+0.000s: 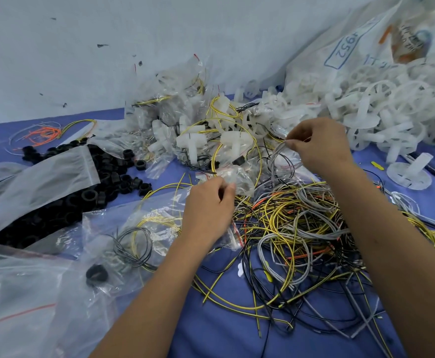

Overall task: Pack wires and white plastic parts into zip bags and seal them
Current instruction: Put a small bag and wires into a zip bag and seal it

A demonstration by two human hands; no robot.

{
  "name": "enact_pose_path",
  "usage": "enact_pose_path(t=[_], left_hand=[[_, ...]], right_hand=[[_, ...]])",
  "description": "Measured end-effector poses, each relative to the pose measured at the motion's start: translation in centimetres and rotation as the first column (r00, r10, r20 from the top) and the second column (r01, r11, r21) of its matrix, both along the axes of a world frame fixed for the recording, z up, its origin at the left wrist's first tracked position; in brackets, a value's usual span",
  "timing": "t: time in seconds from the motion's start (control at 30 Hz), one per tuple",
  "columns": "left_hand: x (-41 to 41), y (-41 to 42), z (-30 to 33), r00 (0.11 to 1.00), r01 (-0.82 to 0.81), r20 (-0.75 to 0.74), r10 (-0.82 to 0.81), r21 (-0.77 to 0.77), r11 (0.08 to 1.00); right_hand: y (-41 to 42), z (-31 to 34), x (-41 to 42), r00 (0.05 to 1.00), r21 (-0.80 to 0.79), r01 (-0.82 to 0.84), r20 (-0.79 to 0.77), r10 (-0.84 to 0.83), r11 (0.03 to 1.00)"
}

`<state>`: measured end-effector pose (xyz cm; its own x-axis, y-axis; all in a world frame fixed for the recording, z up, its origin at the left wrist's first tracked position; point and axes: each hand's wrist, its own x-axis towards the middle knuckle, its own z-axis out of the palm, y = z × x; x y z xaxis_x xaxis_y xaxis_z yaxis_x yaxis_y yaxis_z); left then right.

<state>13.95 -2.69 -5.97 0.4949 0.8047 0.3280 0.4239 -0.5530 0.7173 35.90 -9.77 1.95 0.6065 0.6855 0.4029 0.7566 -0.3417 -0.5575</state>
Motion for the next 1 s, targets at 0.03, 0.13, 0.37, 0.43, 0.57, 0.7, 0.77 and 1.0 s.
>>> enact_pose_path(t=[0.03, 0.13, 0.37, 0.43, 0.57, 0.7, 0.77, 1.0], left_hand=[[0.0, 0.0, 0.0, 1.000, 0.000, -0.001, 0.000, 0.002, 1.000], [0.1, 0.1, 0.0, 1.000, 0.003, -0.008, -0.003, 0.000, 1.000], [-0.1, 0.4, 1.2, 0.948, 0.064, 0.317, 0.032, -0.290, 0.955], [-0.6, 0.9, 2.1, 0.904, 0.173, 0.426, 0.025, -0.418, 0.892], [-2.2, 2.1, 3.1, 0.901, 0.349, 0.406, -0.155, -0.462, 0.815], [-3.8, 3.3, 3.4, 0.899, 0.406, 0.357, -0.254, -0.463, 0.788], [-4.5, 3.8, 3.6, 0.904, 0.408, 0.328, -0.274, -0.468, 0.784], [-4.2, 4.2, 4.1, 0.815, 0.208, 0.556, 0.165, -0.546, 0.812]], right_hand=[[-0.1, 0.1, -0.1, 0.999, 0.021, -0.009, -0.044, 0.009, 1.000], [-0.6, 0.4, -0.6, 0.973, 0.109, -0.023, -0.225, 0.047, 0.994], [-1.3, 1.1, -3.9, 0.862, 0.363, -0.117, -0.426, 0.276, 0.924], [-1.2, 0.7, -5.3, 0.824, 0.329, -0.220, -0.442, 0.355, 0.918], [-0.4, -0.8, -8.0, 0.810, 0.209, -0.372, -0.402, 0.426, 0.904], [0.4, -2.4, -10.0, 0.832, 0.277, -0.313, -0.381, 0.403, 0.908], [0.6, -3.2, -10.6, 0.843, 0.330, -0.274, -0.370, 0.390, 0.904], [0.9, -5.2, -12.8, 0.646, 0.451, -0.171, -0.620, 0.446, 0.876]])
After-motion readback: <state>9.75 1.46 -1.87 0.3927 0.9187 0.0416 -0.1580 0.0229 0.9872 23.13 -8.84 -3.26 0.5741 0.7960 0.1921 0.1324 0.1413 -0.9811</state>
